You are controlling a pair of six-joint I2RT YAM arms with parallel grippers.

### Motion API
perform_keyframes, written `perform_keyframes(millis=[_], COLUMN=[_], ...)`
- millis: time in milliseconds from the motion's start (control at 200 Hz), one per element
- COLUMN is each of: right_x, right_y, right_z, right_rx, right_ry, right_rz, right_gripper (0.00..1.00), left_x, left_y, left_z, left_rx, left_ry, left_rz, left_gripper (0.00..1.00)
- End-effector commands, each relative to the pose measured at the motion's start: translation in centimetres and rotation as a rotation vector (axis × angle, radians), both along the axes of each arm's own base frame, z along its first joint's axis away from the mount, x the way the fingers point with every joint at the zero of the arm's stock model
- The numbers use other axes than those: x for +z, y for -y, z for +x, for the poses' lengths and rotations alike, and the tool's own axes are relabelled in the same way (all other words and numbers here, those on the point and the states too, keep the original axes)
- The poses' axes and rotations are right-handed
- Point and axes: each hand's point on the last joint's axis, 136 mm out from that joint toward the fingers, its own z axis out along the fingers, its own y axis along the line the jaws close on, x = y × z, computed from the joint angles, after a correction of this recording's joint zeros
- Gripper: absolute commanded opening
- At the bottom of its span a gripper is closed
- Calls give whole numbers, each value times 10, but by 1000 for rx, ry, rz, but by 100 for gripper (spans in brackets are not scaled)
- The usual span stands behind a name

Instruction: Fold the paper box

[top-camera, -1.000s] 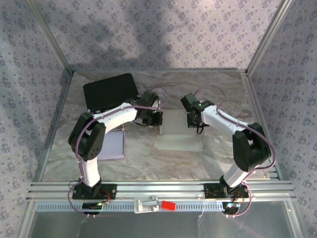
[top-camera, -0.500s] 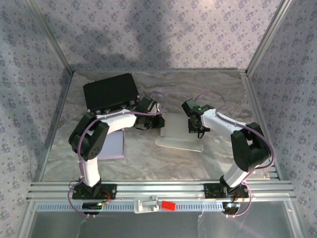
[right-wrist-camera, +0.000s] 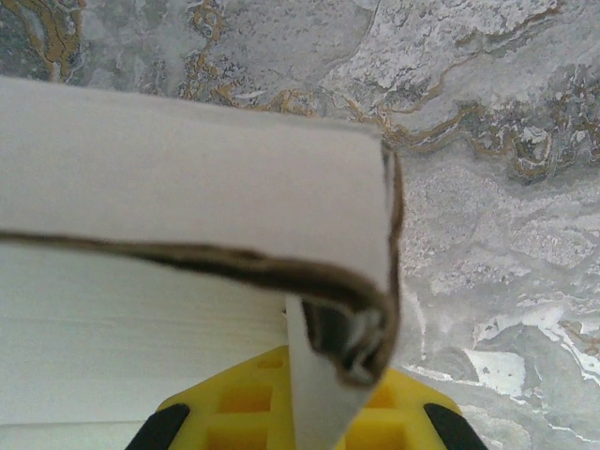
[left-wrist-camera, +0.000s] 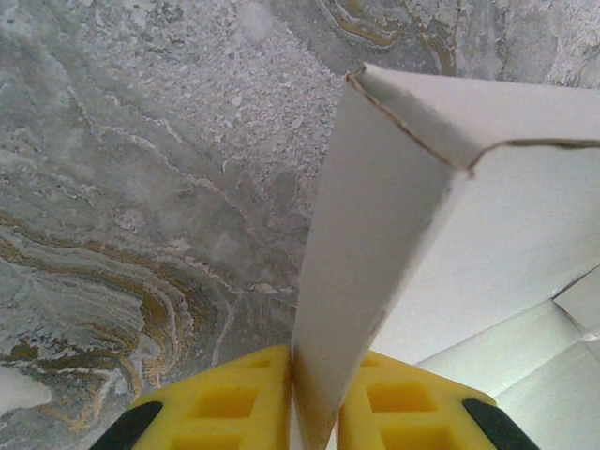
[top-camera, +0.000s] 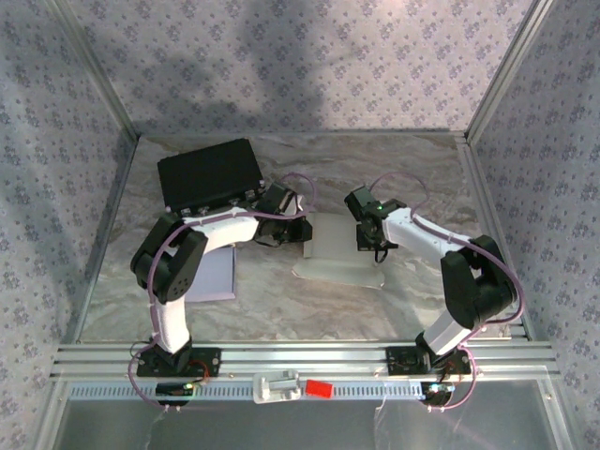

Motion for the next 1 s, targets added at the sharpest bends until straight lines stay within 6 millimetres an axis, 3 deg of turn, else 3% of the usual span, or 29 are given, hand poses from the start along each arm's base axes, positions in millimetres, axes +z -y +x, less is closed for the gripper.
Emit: perform_keyframes(millis=[0, 230, 335, 435, 735, 854, 994], right_x=[3, 5, 8, 12, 15, 15, 14], right_y=[-3, -5, -4, -3, -3, -8, -12], right_z=[-4, -1, 0, 1, -7, -8, -8], right_rx=[19, 20, 21, 14, -24, -23, -11], right_ry=[8, 12, 19, 39, 70, 74, 68], right_rz=[2, 11, 2, -10, -69, -61, -50], right_gripper=[0, 0, 0, 0, 0, 0, 0], left_x=[-6, -8, -7, -12, -29, -31, -30], left_y=[8, 10, 6, -4, -39, -53, -56], left_z=[4, 10, 12, 10, -10, -8, -4], left_rx=[-32, -40, -18, 17, 164, 236, 281], left_ry=[31, 55, 72, 67, 63, 77, 92], left_rz=[-1, 25, 63, 158, 484, 639, 662], left_gripper=[17, 17, 8, 0, 0, 0, 0])
